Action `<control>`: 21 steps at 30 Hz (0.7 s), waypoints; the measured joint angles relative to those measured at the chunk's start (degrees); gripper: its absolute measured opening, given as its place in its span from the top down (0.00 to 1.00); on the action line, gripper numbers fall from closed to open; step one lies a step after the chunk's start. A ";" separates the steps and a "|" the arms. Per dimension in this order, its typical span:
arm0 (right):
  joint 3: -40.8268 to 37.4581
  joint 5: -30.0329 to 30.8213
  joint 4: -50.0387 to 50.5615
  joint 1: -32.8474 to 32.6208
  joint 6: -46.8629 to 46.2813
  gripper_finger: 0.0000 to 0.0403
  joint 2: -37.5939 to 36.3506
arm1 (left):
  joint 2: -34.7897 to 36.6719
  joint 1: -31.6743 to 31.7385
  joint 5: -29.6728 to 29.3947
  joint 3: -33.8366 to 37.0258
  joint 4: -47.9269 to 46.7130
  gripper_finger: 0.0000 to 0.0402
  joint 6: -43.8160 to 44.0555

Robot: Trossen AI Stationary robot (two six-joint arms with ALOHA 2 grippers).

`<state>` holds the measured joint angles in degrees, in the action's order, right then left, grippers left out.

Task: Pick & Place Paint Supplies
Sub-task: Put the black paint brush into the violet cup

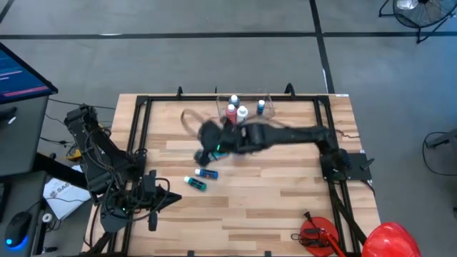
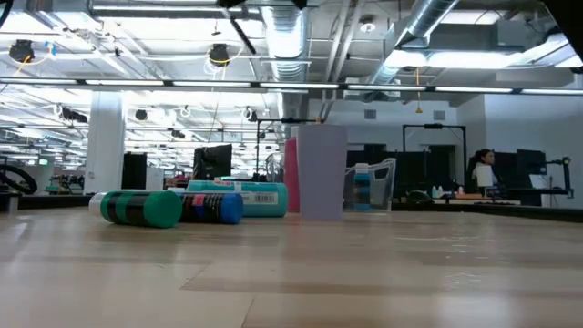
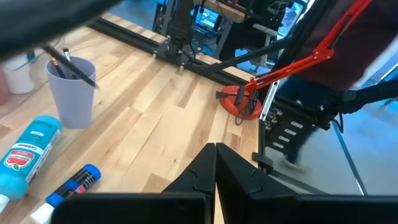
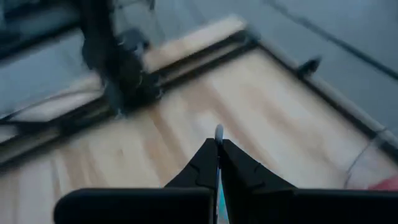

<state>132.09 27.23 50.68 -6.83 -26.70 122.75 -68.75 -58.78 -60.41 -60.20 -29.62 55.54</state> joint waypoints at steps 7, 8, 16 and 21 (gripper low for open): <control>-3.87 6.54 1.26 6.83 4.97 1.00 -7.72 | -0.05 0.00 0.46 1.66 0.25 1.00 2.01; -4.71 7.02 0.29 7.30 5.52 1.00 -8.74 | -0.09 0.00 0.80 2.48 0.45 1.00 3.90; -25.48 7.46 -16.38 10.34 7.30 1.00 -18.85 | -0.11 0.04 3.05 8.56 5.79 1.00 13.91; -43.65 7.01 -29.85 10.15 3.77 1.00 -25.93 | -0.11 0.51 2.33 8.85 6.11 1.00 13.85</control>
<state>88.44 34.23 20.83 3.31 -22.93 96.82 -68.86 -58.27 -58.08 -51.35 -23.51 69.38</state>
